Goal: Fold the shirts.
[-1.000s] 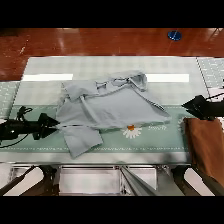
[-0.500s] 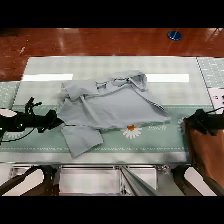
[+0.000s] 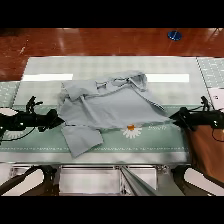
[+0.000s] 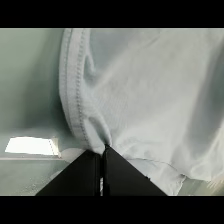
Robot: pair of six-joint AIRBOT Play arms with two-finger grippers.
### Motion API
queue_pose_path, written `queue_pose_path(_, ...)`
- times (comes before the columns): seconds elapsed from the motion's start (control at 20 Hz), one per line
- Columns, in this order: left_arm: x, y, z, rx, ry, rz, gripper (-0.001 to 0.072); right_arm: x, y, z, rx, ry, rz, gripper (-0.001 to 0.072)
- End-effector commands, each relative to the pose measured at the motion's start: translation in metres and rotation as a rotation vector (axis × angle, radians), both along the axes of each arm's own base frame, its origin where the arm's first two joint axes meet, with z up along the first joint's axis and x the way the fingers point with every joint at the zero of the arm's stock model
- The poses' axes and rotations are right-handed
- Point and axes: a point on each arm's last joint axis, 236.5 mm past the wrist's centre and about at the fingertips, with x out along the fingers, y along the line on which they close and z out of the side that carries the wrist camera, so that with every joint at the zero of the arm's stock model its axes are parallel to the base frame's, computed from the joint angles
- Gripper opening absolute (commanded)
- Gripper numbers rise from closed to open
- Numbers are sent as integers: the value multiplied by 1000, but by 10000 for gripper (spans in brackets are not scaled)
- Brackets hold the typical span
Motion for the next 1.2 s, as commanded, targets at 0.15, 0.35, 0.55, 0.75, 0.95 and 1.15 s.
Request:
queue_pose_path(0.15,0,0,0,0,-1,-1,23,27,30,-26,15,47,55,356)
queue_pose_path(0.35,-4,-4,3,-19,14,-17,24,33,58,-3,30,-9,248,17)
queue_pose_path(0.55,43,-2,65,-46,-130,-54,23,86,51,89,-47,-246,318,17)
queue_pose_path(0.75,136,-1,282,-59,-682,-50,23,141,37,300,-258,-756,295,17)
queue_pose_path(0.95,118,-7,497,122,-1180,-122,23,94,42,499,-471,-1203,249,17)
queue_pose_path(1.15,49,-1,594,373,-1342,-114,23,5,31,587,-724,-1377,153,17)
